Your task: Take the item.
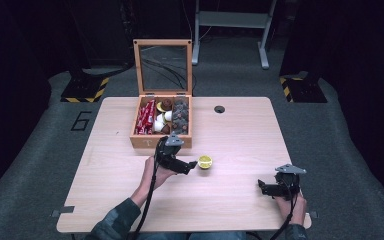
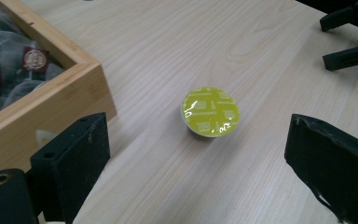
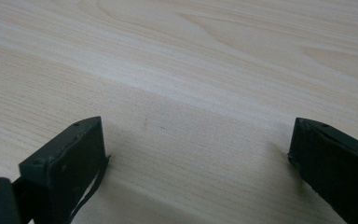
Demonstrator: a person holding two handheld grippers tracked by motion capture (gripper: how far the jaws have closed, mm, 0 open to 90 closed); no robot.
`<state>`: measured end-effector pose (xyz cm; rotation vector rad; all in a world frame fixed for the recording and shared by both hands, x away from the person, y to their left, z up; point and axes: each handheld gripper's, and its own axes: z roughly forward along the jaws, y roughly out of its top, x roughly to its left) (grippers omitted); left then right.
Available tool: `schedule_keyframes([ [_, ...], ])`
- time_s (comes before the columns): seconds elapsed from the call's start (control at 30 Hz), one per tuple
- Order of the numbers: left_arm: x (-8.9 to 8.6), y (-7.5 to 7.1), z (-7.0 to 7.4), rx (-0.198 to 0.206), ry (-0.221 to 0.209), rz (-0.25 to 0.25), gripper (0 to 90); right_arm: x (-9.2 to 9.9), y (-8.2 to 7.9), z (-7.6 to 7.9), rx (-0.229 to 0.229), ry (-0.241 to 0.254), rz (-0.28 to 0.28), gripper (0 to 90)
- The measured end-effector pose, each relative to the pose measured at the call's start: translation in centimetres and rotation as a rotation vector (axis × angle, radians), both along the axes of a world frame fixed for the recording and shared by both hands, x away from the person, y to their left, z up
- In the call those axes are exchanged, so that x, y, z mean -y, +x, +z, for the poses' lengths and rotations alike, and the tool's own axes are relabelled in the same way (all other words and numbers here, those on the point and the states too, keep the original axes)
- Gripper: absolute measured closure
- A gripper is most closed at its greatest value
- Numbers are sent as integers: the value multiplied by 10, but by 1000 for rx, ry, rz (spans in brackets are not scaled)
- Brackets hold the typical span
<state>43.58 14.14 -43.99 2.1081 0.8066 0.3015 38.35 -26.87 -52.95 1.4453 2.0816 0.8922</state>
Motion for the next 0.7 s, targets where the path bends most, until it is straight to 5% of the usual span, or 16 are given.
schedule_keyframes([
  [0.7, -95, -26, -2, 36, 8, 168, 12, 0, 0, 0, 0, -1, 0, 31],
])
